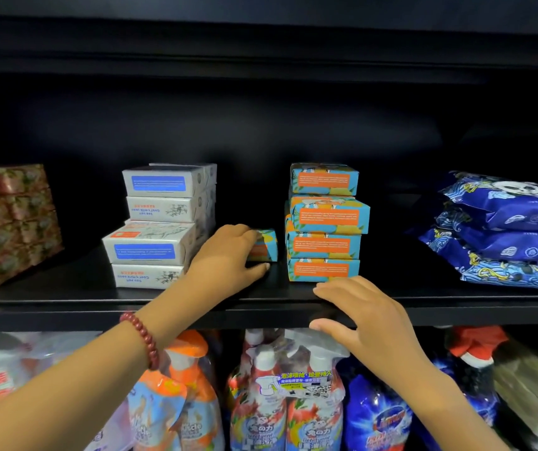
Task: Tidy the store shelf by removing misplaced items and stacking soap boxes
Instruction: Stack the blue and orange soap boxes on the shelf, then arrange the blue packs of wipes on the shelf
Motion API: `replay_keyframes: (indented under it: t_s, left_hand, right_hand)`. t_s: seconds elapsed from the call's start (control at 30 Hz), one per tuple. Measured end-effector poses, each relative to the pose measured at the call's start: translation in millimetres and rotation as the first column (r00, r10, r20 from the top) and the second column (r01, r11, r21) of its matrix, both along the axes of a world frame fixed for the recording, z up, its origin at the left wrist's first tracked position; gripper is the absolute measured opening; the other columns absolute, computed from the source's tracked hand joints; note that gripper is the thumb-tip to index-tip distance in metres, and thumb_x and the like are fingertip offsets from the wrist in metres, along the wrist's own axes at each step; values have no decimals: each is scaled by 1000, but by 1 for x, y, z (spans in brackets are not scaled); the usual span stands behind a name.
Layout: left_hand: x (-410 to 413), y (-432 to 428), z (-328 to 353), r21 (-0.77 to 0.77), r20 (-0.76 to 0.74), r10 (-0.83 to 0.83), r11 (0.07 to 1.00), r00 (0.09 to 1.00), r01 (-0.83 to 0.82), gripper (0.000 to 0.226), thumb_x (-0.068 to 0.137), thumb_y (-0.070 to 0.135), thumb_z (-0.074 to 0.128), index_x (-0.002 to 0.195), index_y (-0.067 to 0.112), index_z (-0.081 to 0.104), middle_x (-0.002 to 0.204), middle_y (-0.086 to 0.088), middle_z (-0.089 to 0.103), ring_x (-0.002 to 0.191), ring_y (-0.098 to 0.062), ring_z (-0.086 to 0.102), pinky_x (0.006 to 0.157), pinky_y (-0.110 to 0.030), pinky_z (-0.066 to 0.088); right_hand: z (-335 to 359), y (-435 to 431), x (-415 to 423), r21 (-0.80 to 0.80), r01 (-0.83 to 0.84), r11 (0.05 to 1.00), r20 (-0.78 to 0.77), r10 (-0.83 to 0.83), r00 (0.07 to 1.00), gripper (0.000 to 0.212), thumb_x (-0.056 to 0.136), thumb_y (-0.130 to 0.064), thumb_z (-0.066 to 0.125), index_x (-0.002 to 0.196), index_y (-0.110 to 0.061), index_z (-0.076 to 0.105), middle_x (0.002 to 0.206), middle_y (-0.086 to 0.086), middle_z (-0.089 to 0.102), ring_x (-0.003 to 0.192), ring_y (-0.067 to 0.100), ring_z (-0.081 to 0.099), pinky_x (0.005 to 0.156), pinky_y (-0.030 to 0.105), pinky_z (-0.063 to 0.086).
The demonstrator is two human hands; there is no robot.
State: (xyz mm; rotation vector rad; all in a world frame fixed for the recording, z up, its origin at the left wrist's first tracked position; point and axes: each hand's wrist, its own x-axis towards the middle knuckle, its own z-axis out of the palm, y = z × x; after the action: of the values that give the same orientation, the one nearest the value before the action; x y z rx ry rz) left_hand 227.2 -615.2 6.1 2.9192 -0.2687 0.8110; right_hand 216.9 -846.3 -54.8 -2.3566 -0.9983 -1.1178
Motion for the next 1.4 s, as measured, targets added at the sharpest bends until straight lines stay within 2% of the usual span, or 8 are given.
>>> replay_keyframes:
  t_s: [0.2,0.37,0.5,0.67,0.83,1.0,1.1,1.4]
  left_hand:
    - [-43,6,-5,-67,196,-109,990,975,124,45,70,49,75,100,17,67,98,4,63,94,-17,56,74,-28,44]
    - [-49,3,0,-84,50,-31,996,998,35,77,70,70,63,131,24,52,128,8,54,118,-9,46,89,-22,38]
    - [-48,-2,3,-145,6,-26,989,1000,27,78,69,64,67,132,20,51,125,4,57,110,-11,53,87,-23,42]
    - [-63,1,4,-228,209,-113,960,971,161,90,56,79,63,119,15,63,108,7,63,97,-9,56,75,-13,37]
    - [-71,-15,45,-255,389,-208,912,897,322,80,59,71,60,115,15,65,101,12,61,90,-4,57,75,-14,42]
    - [-52,-51,79,-220,365,-274,903,890,369,80,58,71,66,116,15,63,104,5,65,94,-8,60,81,-29,51]
    - [-33,-73,94,-186,334,-277,918,901,351,80,58,73,64,113,15,65,101,4,66,92,-9,61,83,-34,51]
    - [2,-90,103,-164,127,-269,944,955,287,57,72,58,68,113,19,65,110,5,63,100,-8,58,88,-35,51]
  right_hand:
    - [-2,0,1,16,-1,1000,13,1,1000,49,78,-55,48,102,-19,70,99,-10,68,100,4,51,80,12,40]
    - [-2,0,1,9,0,1000,6,0,1000,50,78,-56,47,103,-19,70,99,-10,68,99,5,52,81,12,40]
    - [0,0,-1,-3,1,1000,1,-1,1000,50,78,-55,46,103,-19,70,99,-10,68,99,4,51,75,12,42]
    - [1,-1,-2,-18,-18,1000,-13,18,1000,49,79,-54,46,104,-19,69,99,-10,67,99,3,51,75,12,43]
    - [6,-8,-1,-28,-89,996,-62,88,994,46,79,-50,49,103,-17,69,101,-8,67,101,4,51,79,13,42]
    - [5,-33,-1,-29,-25,999,-75,22,997,47,79,-51,50,105,-19,70,103,-9,67,101,2,52,78,17,49]
    - [3,-54,1,16,-7,1000,-125,9,992,47,78,-52,52,107,-19,69,105,-11,66,103,-1,51,87,10,39]
    - [-4,-61,2,154,-41,987,-207,73,976,43,78,-46,56,109,-19,69,108,-13,64,104,-5,51,93,0,30]
